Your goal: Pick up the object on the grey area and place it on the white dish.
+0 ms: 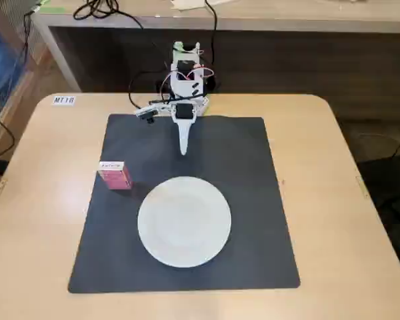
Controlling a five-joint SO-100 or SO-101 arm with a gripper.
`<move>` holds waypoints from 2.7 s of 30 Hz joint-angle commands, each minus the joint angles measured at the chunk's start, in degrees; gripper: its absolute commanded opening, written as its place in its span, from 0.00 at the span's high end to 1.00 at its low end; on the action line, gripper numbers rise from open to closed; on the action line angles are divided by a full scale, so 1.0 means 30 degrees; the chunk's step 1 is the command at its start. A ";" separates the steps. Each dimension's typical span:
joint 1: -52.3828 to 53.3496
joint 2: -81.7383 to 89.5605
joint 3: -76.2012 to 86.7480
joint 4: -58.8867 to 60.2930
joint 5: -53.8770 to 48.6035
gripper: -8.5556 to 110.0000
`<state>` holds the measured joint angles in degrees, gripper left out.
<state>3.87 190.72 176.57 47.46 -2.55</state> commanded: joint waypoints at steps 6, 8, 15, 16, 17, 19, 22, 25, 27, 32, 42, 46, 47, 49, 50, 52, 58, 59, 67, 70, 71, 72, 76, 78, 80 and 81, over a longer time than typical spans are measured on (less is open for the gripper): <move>-0.0498 0.0439 0.1670 -0.1201 0.0762 0.93; -0.0498 0.0439 0.1670 -0.1201 0.0732 0.93; -0.1465 0.0439 -0.0527 -0.0322 -0.1758 0.93; -0.1523 0.0439 -0.1787 0.0264 -0.2197 0.93; -0.1436 0.0439 -0.3105 0.0762 -0.2549 0.93; -0.0938 0.0234 -0.5625 0.1611 -0.2988 0.93; -0.0146 -0.1113 -0.9023 0.2607 -0.3838 0.93; 0.0293 -0.3955 -1.2773 0.3457 -0.4893 0.93; 0.0967 -0.6123 -1.5410 0.4365 -0.5508 0.93; 0.4189 -1.0605 -2.0098 0.6973 -0.6270 0.93; 0.7969 -1.8691 -2.6660 1.1016 -0.6445 0.93; 0.8467 -2.3027 -3.0645 1.3008 -0.6475 0.93; 0.8584 -2.4141 -3.1758 1.3682 -0.6475 0.93; 0.8789 -2.6367 -3.3896 1.5176 -0.6475 0.93; 0.8818 -2.7363 -3.4687 1.5762 -0.6504 0.93; 0.8848 -2.8857 -3.5684 1.6377 -0.6592 0.93; 0.9434 -3.0996 -3.6035 1.6348 -0.7383 0.93; 0.9580 -3.1348 -3.6064 1.6318 -0.7559 0.93; 1.0049 -3.3574 -3.7588 1.6318 -0.8174 0.81; 1.0166 -3.3691 -3.7617 1.6377 -0.8613 0.67; 1.0195 -3.3750 -3.7559 1.6377 -0.8672 0.64; 1.0225 -3.3867 -3.7559 1.6377 -0.8672 0.62; 1.0254 -3.4863 -3.7617 1.6406 -0.8701 0.58; 1.0254 -3.5361 -3.7617 1.6406 -0.8789 0.56; 1.0254 -3.5742 -3.7793 1.6406 -0.8877 0.55; 1.0254 -3.5889 -3.7910 1.6406 -0.8936 0.55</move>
<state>34.45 82.88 66.88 96.42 -28.83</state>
